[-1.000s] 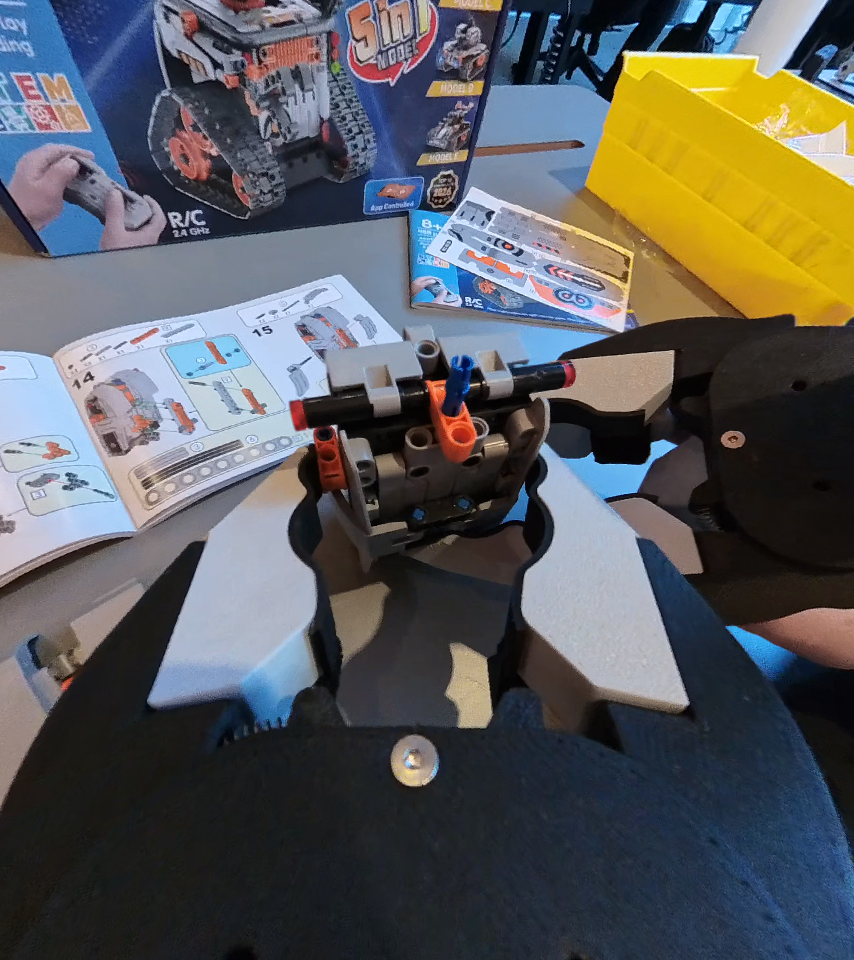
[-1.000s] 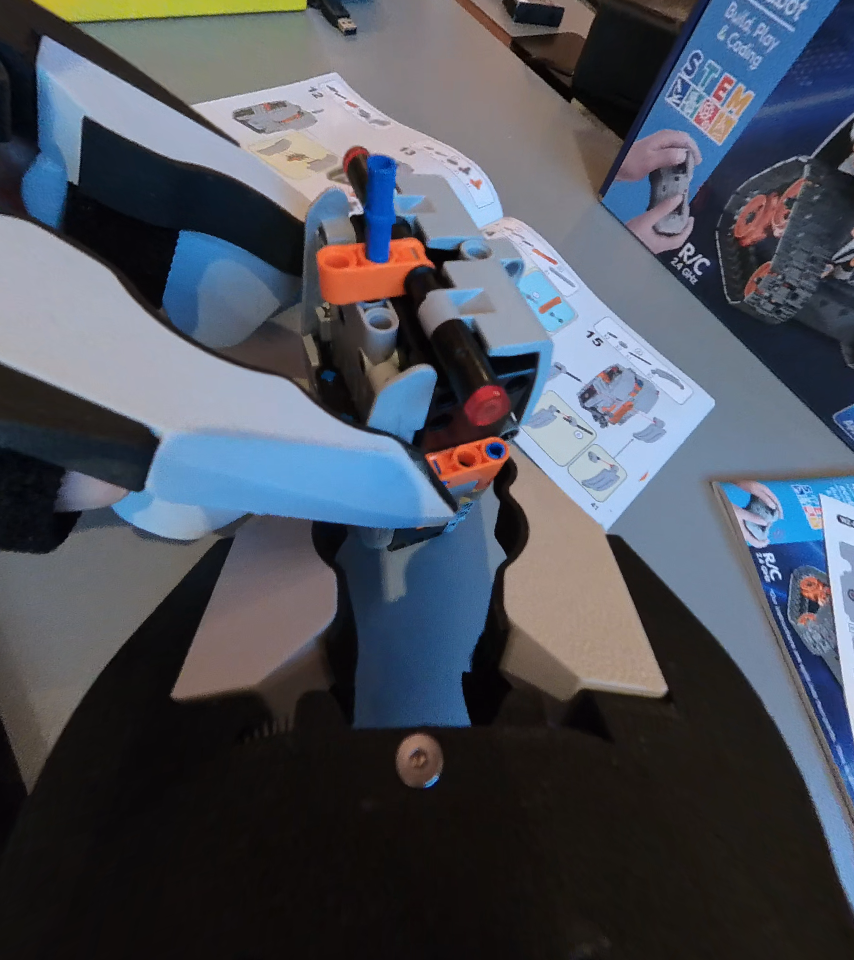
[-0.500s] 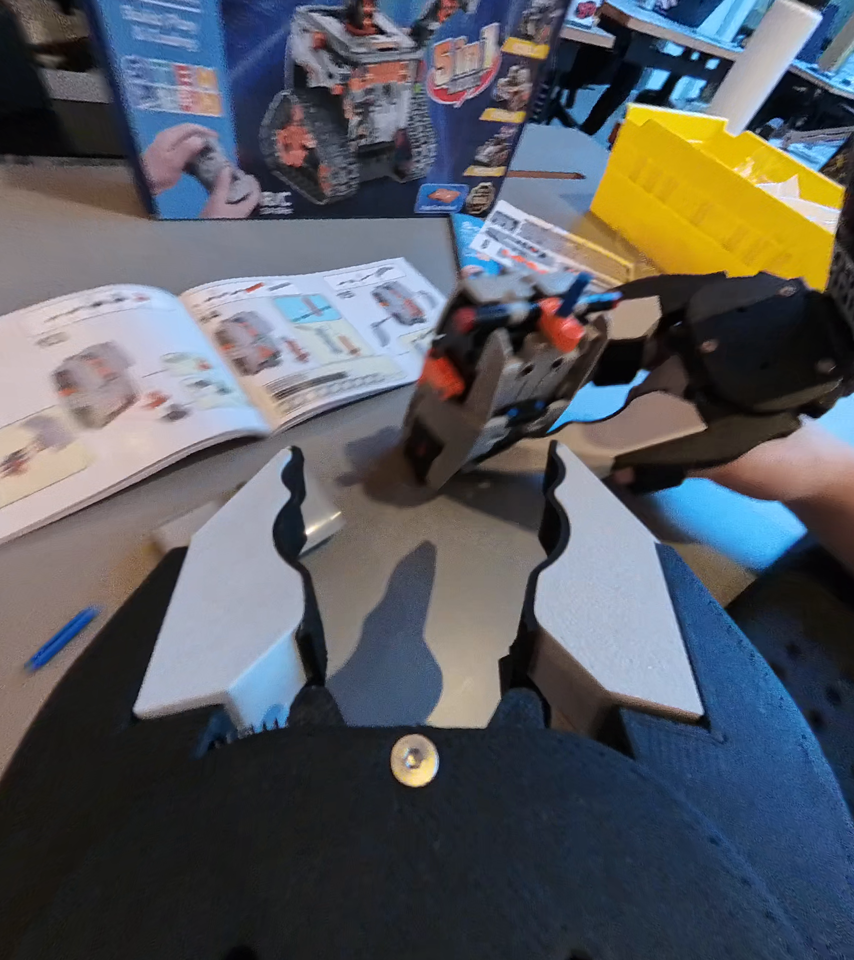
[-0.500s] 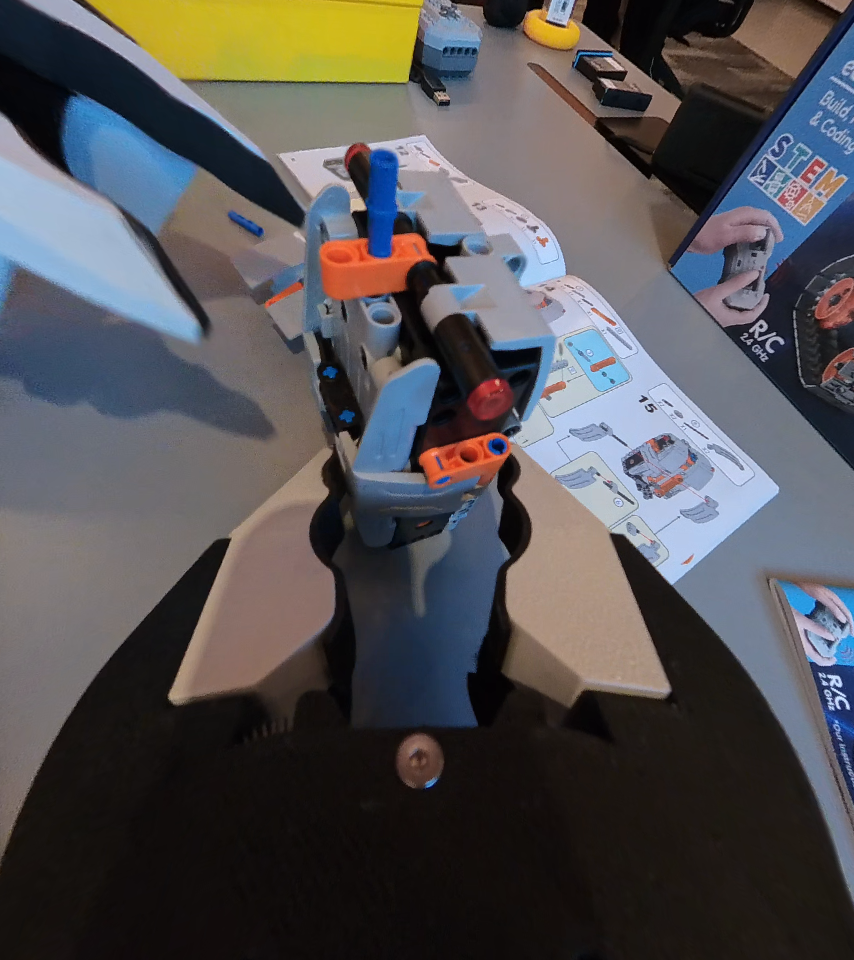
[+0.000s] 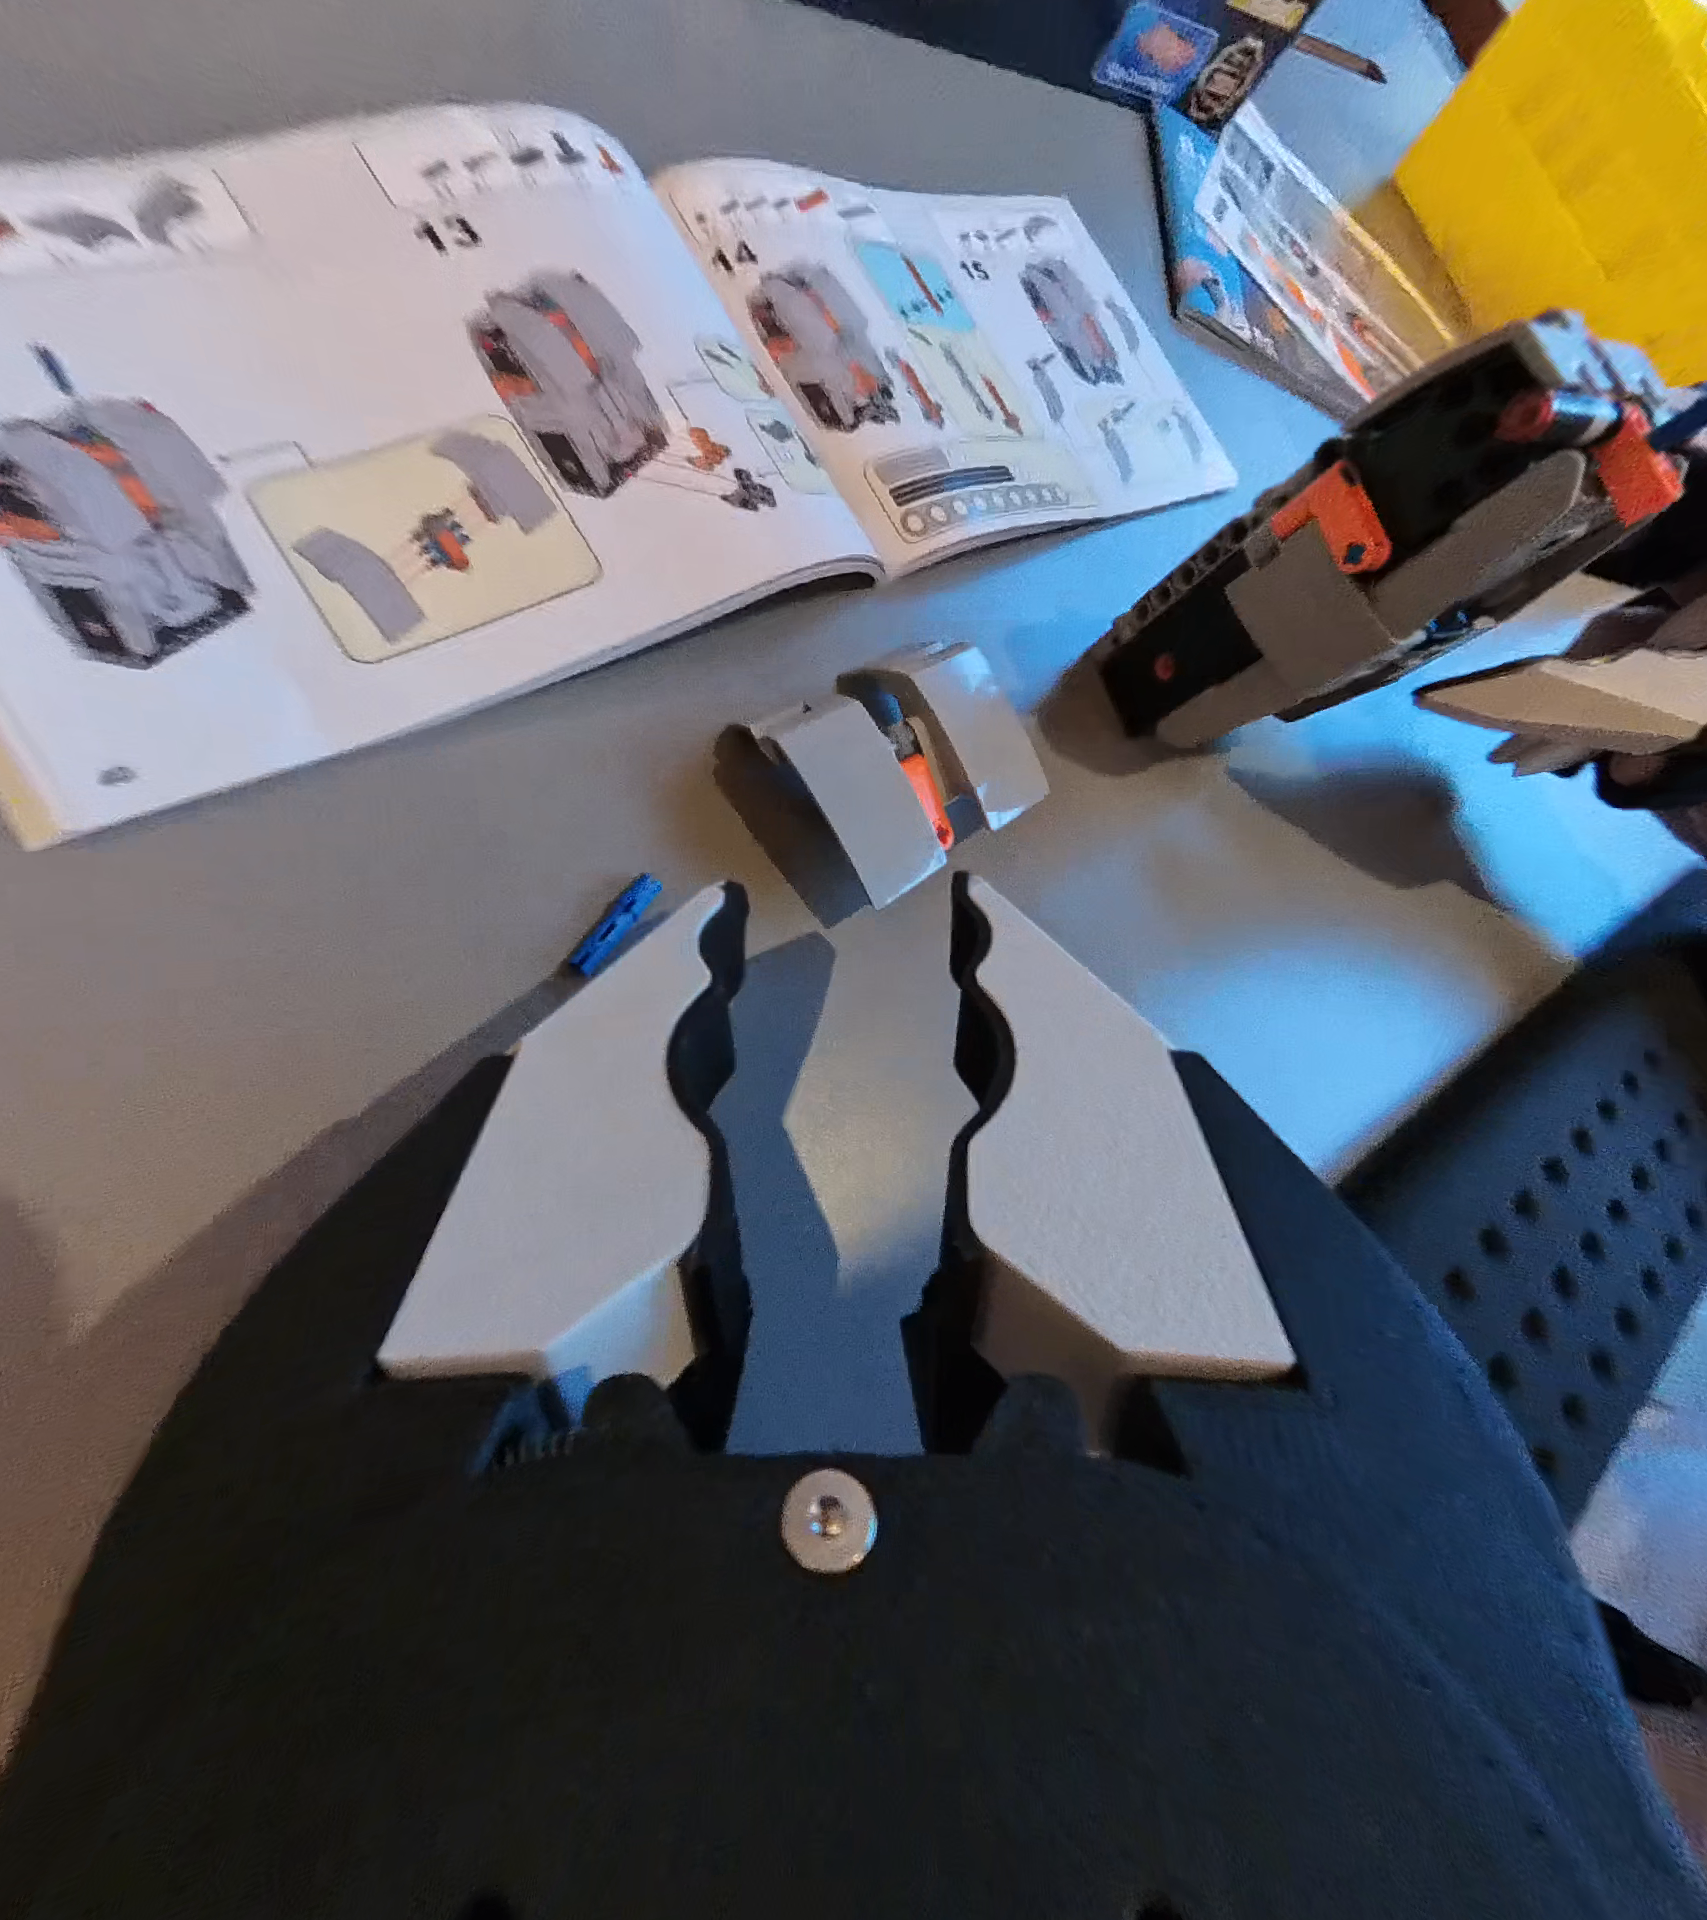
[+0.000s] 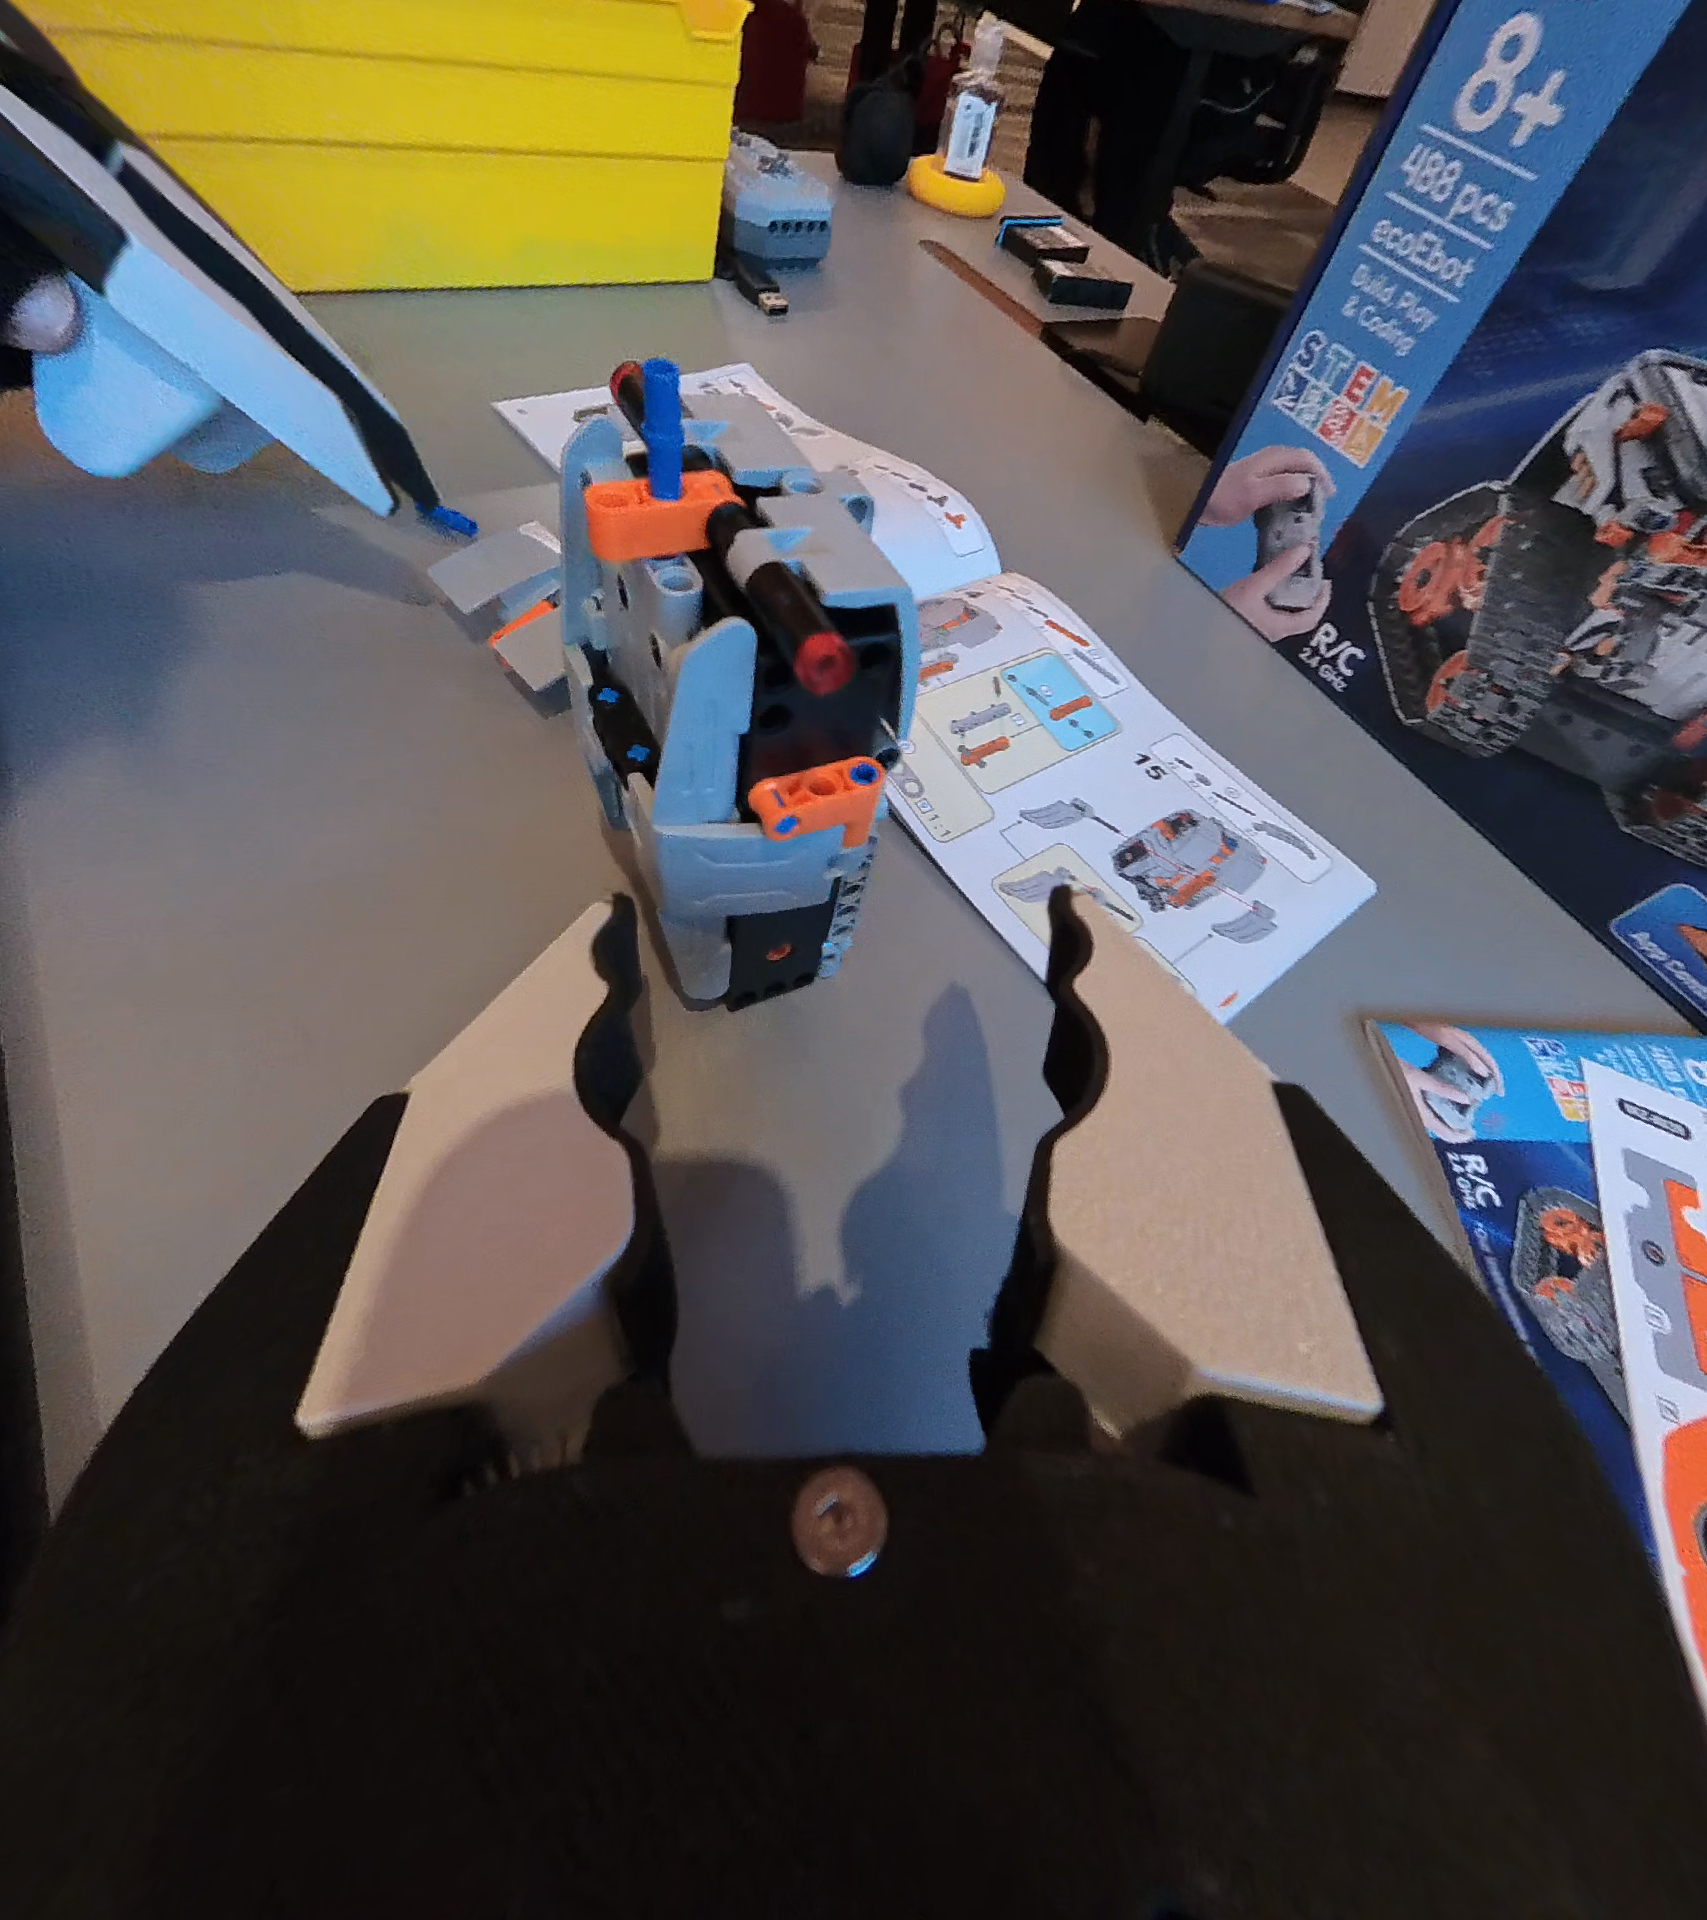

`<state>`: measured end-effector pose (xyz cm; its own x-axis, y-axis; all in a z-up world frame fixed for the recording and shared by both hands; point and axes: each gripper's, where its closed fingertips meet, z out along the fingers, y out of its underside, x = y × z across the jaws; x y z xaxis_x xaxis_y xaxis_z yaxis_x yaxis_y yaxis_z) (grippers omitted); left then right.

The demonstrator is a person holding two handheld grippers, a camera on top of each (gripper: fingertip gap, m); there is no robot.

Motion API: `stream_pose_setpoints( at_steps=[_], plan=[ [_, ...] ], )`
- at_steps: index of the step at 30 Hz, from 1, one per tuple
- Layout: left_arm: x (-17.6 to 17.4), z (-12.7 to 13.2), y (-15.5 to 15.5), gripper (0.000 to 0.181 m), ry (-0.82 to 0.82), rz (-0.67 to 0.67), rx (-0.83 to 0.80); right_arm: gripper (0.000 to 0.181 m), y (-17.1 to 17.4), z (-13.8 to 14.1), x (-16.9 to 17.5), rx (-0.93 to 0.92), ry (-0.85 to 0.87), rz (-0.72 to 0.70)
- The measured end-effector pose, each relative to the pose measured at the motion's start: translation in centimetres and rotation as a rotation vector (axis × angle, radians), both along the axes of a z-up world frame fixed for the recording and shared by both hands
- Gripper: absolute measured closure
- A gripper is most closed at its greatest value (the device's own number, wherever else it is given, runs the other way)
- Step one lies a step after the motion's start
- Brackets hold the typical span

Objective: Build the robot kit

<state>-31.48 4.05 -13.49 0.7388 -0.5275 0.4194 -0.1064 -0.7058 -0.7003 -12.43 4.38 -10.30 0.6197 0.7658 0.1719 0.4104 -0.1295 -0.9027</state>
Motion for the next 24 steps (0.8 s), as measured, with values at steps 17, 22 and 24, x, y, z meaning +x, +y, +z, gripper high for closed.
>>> stream_pose_setpoints(
  at_steps=[17, 22, 24],
  plan=[
    [2.4, -1.1, 0.0, 0.161, -0.346, -0.121, -0.315, 0.106, -0.4, -0.6, -0.4, 0.018, -0.084, 0.038],
    [3.6, 0.5, -0.9, 0.181, -0.536, -0.206, -0.365, 0.108, -0.4, -0.7, -0.1, 0.013, -0.080, 0.033],
    [3.7, 1.6, -1.3, 0.181, -0.570, -0.246, -0.320, 0.110, -0.3, -0.8, -0.1, 0.012, -0.084, 0.031]
  ],
)
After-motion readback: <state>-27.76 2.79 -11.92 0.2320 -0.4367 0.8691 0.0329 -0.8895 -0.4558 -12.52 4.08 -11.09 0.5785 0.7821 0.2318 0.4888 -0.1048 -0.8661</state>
